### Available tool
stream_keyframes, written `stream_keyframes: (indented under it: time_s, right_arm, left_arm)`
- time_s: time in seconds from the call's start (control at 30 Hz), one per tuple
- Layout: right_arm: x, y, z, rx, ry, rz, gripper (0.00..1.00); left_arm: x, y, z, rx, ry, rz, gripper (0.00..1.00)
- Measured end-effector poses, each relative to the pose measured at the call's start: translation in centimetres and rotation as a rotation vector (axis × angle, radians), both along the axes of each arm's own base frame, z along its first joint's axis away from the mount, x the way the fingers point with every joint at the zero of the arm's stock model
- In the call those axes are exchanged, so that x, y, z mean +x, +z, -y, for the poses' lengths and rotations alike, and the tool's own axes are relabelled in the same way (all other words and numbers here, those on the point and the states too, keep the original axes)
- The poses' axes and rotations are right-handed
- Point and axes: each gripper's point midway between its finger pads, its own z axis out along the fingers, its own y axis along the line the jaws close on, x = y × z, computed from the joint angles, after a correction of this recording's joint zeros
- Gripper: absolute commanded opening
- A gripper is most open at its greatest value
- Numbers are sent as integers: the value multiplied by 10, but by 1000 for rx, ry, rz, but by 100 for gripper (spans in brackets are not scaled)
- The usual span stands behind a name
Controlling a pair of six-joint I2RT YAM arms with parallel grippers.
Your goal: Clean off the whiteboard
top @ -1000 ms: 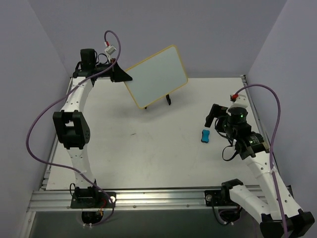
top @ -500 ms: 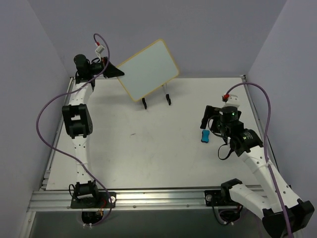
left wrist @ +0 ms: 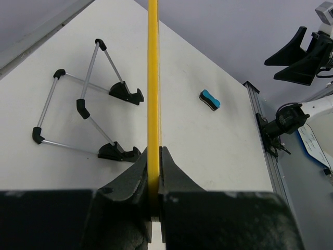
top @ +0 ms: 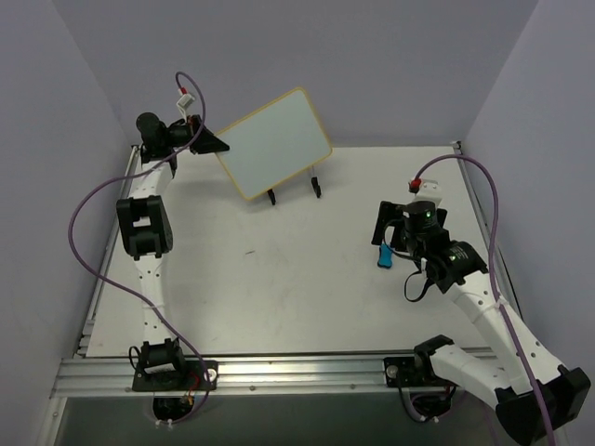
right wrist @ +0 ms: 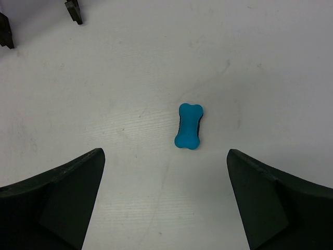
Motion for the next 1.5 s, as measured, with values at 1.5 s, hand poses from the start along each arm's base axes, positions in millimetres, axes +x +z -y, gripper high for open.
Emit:
stream_keyframes:
  time_s: [1.5]
  right_arm:
    - [0, -9, -8, -22, 19, -28, 100]
  left_arm:
    - [-9, 79, 18, 7, 71, 238, 2]
